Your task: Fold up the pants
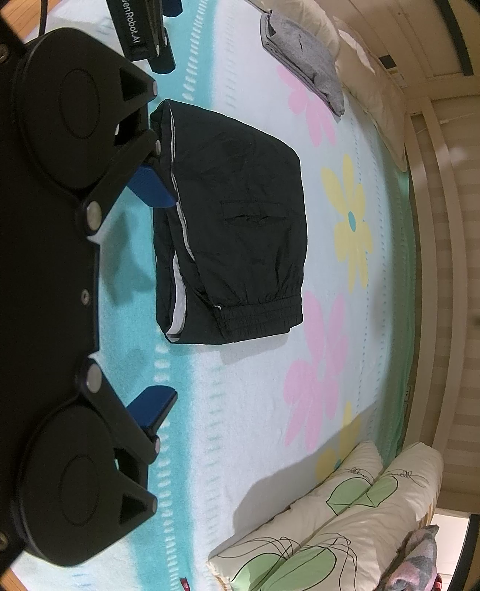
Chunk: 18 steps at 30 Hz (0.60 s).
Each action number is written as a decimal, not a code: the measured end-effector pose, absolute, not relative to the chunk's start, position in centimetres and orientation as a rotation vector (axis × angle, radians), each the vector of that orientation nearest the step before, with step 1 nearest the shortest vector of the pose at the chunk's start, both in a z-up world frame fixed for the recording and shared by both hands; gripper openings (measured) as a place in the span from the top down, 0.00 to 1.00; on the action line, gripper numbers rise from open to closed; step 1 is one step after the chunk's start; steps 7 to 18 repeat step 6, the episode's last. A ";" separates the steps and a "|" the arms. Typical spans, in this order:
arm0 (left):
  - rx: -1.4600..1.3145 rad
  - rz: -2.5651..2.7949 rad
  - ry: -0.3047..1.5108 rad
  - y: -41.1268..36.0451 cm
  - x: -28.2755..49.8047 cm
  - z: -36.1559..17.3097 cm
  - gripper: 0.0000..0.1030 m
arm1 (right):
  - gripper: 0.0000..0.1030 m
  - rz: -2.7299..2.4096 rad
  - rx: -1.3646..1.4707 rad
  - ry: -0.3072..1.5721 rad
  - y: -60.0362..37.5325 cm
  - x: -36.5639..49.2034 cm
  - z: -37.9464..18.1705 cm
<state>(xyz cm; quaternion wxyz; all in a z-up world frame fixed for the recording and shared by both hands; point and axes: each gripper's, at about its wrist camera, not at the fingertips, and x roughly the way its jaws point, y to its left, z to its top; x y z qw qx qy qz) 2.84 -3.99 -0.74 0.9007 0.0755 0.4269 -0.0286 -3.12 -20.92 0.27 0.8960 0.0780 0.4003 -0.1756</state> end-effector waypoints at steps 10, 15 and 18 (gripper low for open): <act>0.155 -0.060 0.884 -4.0 2.8 -0.8 0.28 | 0.01 -0.363 0.162 0.830 -20.9 -3.1 0.3; 0.155 -0.060 0.884 -4.0 2.8 -0.8 0.28 | 0.01 -0.363 0.162 0.830 -20.9 -3.1 0.3; 0.155 -0.060 0.884 -4.0 2.8 -0.8 0.28 | 0.01 -0.363 0.162 0.830 -20.9 -3.1 0.3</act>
